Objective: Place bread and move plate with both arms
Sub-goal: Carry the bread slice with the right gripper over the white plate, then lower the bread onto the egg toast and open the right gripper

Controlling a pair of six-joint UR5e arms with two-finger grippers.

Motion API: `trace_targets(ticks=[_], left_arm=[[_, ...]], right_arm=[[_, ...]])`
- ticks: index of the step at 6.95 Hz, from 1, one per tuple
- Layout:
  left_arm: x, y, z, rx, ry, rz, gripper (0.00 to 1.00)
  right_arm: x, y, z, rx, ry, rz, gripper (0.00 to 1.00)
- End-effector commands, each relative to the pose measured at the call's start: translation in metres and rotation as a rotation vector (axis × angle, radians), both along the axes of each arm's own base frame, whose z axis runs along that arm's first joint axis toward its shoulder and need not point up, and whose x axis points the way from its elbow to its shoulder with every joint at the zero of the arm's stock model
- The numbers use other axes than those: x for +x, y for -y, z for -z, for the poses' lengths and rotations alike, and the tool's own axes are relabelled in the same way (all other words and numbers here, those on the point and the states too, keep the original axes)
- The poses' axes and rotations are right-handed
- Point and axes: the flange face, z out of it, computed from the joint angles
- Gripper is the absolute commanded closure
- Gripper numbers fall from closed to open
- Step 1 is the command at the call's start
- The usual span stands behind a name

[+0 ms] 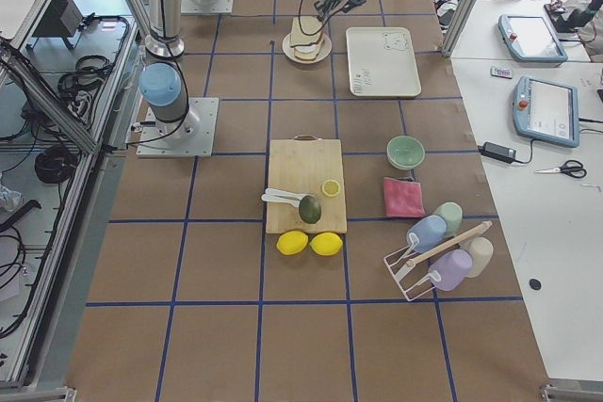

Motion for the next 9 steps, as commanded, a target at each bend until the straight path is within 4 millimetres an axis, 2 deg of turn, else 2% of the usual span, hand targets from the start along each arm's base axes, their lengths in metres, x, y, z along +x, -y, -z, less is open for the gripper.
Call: trace_targets(ticks=[1,3,9], left_arm=[[0.0,-0.001,0.0,0.0,0.003,0.0,0.0],[0.001,-0.001,0.0,0.002,0.006,-0.002,0.0],[0.001,-0.001,0.001,0.003,0.007,-0.002,0.0]], right_arm=[[0.07,-0.014,0.033,-0.004,-0.032,0.028,1.0],[0.081,-0.013,0.054,0.014,-0.045,0.028,1.0],[0.079,-0.014,0.087,0.057,-0.075,0.007,1.0]])
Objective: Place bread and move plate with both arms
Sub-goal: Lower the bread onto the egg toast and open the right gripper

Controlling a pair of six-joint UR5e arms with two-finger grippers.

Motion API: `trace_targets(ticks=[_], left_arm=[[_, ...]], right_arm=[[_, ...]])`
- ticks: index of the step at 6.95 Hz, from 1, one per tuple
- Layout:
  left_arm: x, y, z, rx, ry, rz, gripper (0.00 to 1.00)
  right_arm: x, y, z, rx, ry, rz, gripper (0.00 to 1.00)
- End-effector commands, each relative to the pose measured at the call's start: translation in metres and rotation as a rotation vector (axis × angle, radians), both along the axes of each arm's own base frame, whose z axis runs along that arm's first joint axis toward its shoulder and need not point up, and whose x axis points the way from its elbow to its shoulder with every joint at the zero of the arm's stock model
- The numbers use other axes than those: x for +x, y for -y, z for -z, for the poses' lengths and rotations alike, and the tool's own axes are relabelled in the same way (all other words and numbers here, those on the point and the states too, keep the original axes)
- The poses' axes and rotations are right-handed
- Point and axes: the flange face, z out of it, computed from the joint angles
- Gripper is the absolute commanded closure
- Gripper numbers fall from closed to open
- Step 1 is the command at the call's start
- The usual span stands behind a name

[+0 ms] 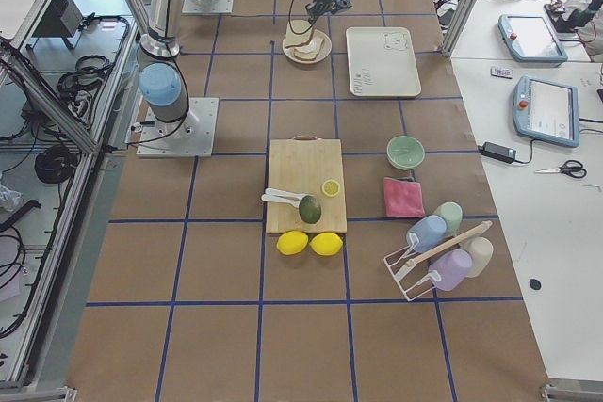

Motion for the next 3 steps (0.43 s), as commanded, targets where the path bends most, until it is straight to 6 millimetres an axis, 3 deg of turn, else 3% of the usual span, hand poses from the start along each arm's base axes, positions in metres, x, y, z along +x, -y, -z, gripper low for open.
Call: trace_targets(ticks=[1,2,3], left_arm=[[0.0,0.0,-0.001,-0.001,0.001,0.0,0.0],[0.0,-0.002,0.003,0.006,-0.002,0.0,0.0],[0.0,-0.004,0.004,0.007,-0.002,0.0,0.0]], right_arm=[[-0.003,0.014,0.011,-0.069,-0.043,-0.016,1.0],[-0.001,0.023,0.023,-0.103,-0.048,-0.016,1.0],[-0.001,0.024,0.022,-0.105,-0.05,-0.012,0.58]])
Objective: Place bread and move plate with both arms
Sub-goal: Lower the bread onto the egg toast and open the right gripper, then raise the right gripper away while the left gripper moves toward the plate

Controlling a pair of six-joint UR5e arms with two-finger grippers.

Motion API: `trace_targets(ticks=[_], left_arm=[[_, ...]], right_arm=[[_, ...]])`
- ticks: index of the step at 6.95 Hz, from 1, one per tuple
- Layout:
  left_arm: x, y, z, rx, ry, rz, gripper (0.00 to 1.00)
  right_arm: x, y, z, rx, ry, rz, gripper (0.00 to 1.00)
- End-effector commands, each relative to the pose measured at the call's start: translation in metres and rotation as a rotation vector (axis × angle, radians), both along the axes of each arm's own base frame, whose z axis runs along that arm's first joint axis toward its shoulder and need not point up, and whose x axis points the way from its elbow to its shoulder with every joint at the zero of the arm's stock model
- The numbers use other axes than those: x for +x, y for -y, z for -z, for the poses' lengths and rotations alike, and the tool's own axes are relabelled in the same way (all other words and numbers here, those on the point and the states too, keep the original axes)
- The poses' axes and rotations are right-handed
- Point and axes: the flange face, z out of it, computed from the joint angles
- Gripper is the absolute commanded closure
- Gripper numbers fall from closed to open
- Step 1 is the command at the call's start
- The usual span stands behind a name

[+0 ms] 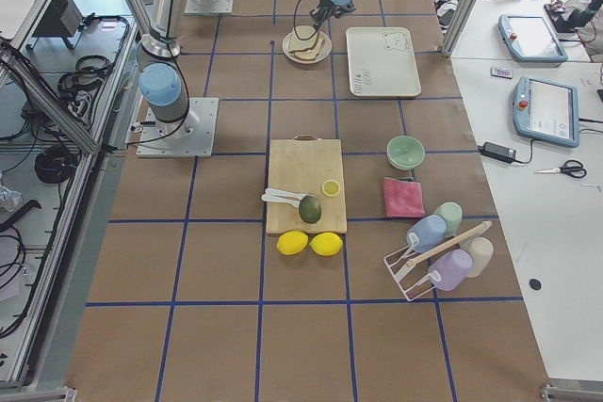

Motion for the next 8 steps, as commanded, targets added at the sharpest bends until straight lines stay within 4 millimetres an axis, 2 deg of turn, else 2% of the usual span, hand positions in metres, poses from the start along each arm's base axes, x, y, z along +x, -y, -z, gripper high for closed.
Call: trace_targets(ticks=[1,2,3,4,6,7,8], left_arm=[[0.0,-0.002,0.003,0.006,-0.001,-0.001,0.0],[0.0,-0.002,0.003,0.005,-0.001,0.0,0.0],[0.0,-0.002,0.003,0.005,-0.001,0.0,0.0],[0.0,-0.002,0.003,0.005,-0.001,0.0,0.0],[-0.001,0.004,0.014,0.029,-0.004,-0.007,0.0],[-0.003,0.009,0.034,0.069,-0.009,-0.025,0.0],[-0.006,0.01,0.063,0.124,-0.009,-0.056,0.0]], right_arm=[[-0.001,0.006,0.002,-0.023,-0.006,0.014,0.01],[-0.003,0.007,-0.001,-0.028,-0.003,0.018,0.0],[-0.006,0.009,-0.013,-0.053,0.005,0.014,0.0],[-0.014,0.006,-0.036,-0.102,0.0,-0.052,0.0],[-0.037,-0.008,-0.082,-0.184,-0.022,-0.391,0.0],[-0.056,-0.006,-0.107,-0.235,0.013,-0.559,0.0],[-0.094,-0.002,-0.129,-0.241,0.038,-0.677,0.0]])
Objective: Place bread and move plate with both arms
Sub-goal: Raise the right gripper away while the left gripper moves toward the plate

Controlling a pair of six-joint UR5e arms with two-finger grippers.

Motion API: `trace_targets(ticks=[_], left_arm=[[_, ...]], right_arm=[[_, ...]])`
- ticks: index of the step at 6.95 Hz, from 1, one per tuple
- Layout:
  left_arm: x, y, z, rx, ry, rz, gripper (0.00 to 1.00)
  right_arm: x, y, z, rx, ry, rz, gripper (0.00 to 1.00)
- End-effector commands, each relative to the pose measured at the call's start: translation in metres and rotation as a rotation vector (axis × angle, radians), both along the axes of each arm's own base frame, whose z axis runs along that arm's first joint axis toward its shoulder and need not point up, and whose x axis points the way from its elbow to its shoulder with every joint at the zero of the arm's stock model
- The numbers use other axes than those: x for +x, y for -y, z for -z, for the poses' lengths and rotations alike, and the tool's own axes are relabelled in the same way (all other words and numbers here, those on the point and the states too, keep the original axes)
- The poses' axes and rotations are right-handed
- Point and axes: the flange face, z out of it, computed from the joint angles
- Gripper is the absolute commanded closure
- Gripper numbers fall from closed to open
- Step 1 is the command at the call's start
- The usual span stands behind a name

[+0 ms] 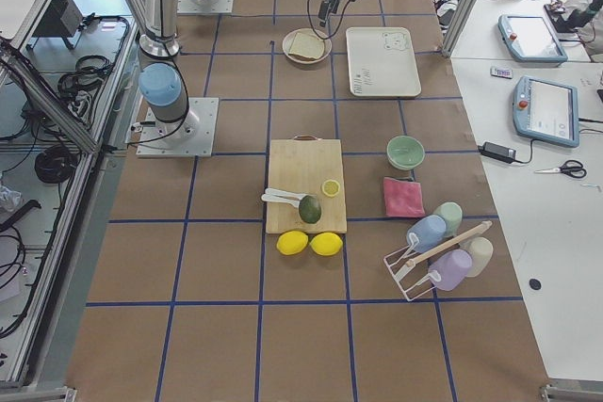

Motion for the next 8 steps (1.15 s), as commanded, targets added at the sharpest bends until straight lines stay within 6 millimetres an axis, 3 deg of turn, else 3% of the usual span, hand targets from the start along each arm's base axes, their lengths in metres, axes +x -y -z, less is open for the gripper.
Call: trace_targets(ticks=[1,2,3,4,5,7,8], left_arm=[[-0.007,0.002,0.065,0.07,0.001,-0.058,0.0],[-0.014,-0.001,0.105,0.054,-0.001,-0.079,0.0],[-0.024,-0.004,0.146,0.068,0.001,-0.145,0.0],[-0.04,-0.01,0.173,0.108,0.013,-0.129,0.0],[-0.053,-0.013,0.198,0.126,0.018,-0.115,0.0],[-0.063,-0.024,0.253,0.102,0.013,-0.096,0.0],[-0.064,-0.026,0.272,0.1,0.011,-0.095,0.0]], right_arm=[[-0.085,0.007,-0.045,-0.002,0.019,-0.172,0.0],[-0.119,0.007,-0.055,0.026,0.04,-0.239,0.0],[-0.138,0.0,-0.067,0.044,0.053,-0.296,0.0],[-0.157,0.0,-0.082,0.002,0.062,-0.391,0.0],[-0.179,0.0,-0.091,-0.013,0.058,-0.368,0.0],[-0.189,-0.006,-0.107,-0.04,0.04,-0.353,0.0],[-0.188,-0.022,-0.128,-0.068,0.034,-0.352,0.0]])
